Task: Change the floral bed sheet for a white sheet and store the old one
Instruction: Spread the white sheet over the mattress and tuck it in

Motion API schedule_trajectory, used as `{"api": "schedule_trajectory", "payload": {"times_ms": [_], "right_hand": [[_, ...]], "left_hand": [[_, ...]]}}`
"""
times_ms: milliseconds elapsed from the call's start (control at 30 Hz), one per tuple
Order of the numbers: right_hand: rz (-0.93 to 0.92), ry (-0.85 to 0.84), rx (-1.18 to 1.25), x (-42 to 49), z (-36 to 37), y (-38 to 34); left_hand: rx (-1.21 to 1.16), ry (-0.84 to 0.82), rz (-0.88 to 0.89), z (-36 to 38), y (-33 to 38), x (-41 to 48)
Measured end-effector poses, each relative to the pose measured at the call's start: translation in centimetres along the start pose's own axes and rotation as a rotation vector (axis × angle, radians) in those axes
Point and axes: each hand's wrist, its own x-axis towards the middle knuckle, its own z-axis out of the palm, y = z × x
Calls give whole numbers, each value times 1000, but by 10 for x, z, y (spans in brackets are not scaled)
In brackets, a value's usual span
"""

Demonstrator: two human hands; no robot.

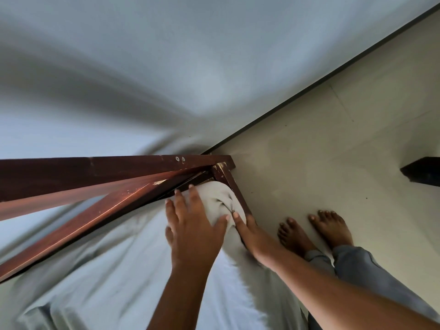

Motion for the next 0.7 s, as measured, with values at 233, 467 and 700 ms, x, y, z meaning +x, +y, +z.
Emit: {"api": "schedule_trajectory", "payload": {"times_ms": [233, 467, 700], "right_hand": [[34, 16, -180, -2, -3, 10], [86, -103, -127, -5, 1, 19], [51, -143, -179, -11, -1, 27]], "left_hand": [[22, -52, 47, 53, 14, 20], [66, 47, -56, 88, 26, 36], [96, 96, -7, 95, 27, 36]]}}
